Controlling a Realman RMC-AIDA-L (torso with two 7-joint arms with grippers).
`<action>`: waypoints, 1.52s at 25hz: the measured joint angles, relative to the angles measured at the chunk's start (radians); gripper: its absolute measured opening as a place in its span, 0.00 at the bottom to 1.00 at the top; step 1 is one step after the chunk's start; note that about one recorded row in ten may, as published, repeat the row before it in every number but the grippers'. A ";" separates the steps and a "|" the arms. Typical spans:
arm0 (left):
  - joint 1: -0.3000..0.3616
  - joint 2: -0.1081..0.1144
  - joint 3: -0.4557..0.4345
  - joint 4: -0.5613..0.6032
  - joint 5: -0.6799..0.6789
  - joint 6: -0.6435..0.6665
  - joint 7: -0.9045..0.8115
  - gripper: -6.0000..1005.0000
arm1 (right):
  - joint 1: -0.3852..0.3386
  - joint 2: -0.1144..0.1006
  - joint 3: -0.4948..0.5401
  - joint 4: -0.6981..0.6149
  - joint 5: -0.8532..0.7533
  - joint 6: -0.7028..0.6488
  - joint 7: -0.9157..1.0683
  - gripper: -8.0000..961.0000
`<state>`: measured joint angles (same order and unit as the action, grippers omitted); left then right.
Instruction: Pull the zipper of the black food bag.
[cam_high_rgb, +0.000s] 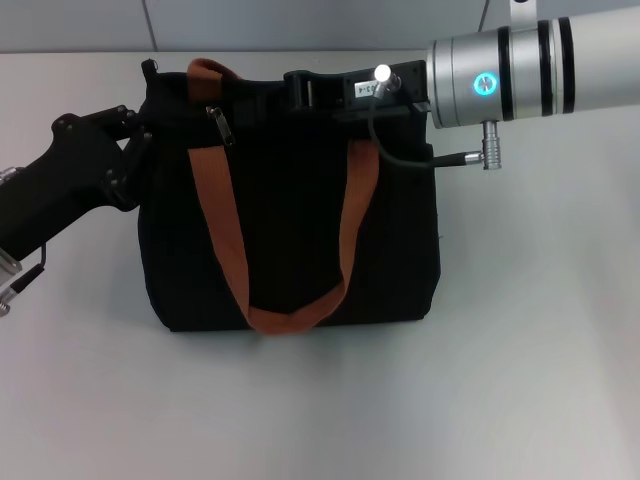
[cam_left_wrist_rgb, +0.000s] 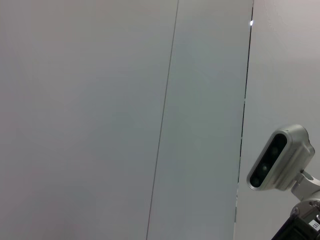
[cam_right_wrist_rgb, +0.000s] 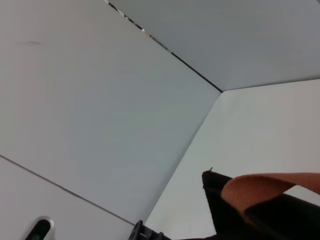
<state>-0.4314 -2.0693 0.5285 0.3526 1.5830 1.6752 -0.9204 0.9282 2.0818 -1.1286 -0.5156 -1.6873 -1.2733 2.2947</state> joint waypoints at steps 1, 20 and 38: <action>0.000 0.000 0.000 0.000 0.000 0.000 0.000 0.05 | 0.000 0.000 0.001 0.000 0.000 -0.001 0.000 0.02; -0.002 0.000 0.000 0.000 0.000 0.004 -0.001 0.05 | 0.034 0.005 -0.086 -0.002 -0.003 0.020 -0.001 0.29; -0.007 0.000 0.001 0.000 0.000 0.010 -0.002 0.05 | 0.039 0.007 -0.091 -0.006 0.019 0.018 -0.003 0.28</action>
<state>-0.4384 -2.0693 0.5293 0.3528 1.5830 1.6853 -0.9219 0.9668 2.0886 -1.2192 -0.5216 -1.6681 -1.2549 2.2918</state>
